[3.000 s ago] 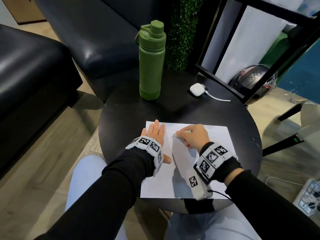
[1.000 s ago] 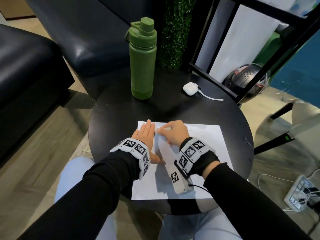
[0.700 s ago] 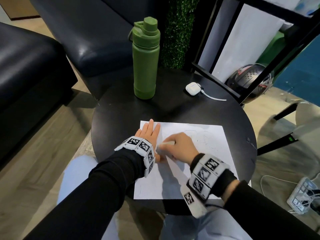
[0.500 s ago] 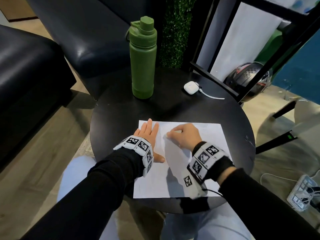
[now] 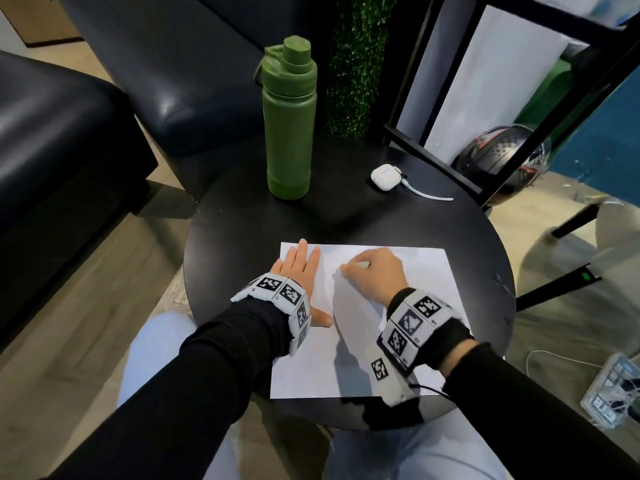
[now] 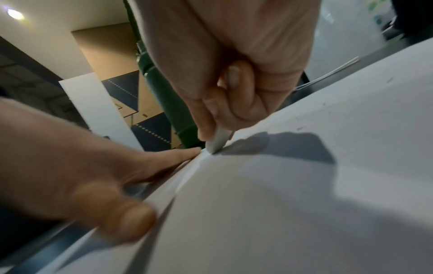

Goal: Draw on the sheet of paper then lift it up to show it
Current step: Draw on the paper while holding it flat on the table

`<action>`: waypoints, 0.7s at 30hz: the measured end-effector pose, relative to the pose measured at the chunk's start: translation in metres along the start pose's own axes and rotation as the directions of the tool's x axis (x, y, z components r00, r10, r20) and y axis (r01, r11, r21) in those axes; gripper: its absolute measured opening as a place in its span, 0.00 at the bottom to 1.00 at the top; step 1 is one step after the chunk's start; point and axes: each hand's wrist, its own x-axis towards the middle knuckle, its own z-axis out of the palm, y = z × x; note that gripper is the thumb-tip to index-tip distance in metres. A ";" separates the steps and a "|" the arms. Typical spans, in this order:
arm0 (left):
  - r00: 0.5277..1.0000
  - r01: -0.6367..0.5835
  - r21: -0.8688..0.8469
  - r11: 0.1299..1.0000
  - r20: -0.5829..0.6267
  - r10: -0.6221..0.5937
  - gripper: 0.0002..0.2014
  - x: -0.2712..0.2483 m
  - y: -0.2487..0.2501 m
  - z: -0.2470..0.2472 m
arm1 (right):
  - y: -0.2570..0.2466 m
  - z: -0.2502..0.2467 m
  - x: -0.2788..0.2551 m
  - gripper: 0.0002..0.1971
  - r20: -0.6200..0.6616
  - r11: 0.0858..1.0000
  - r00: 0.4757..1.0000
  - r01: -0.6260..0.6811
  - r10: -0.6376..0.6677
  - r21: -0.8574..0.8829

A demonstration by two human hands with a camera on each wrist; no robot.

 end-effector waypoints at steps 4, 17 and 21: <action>1.000 -0.007 -0.007 1.000 -0.027 0.007 0.58 0.002 -0.003 0.002 | 0.005 0.011 -0.018 0.09 0.142 0.997 0.989 0.059 -0.051 -0.056; 1.000 -0.018 0.019 1.000 0.016 0.017 0.57 0.003 0.000 -0.001 | 0.010 0.005 -0.009 0.10 0.072 0.993 0.995 0.080 -0.073 -0.090; 0.999 -0.005 0.021 1.000 0.049 0.004 0.58 0.003 0.001 -0.002 | 0.008 -0.008 0.012 0.13 -0.079 1.000 0.997 -0.015 0.014 -0.017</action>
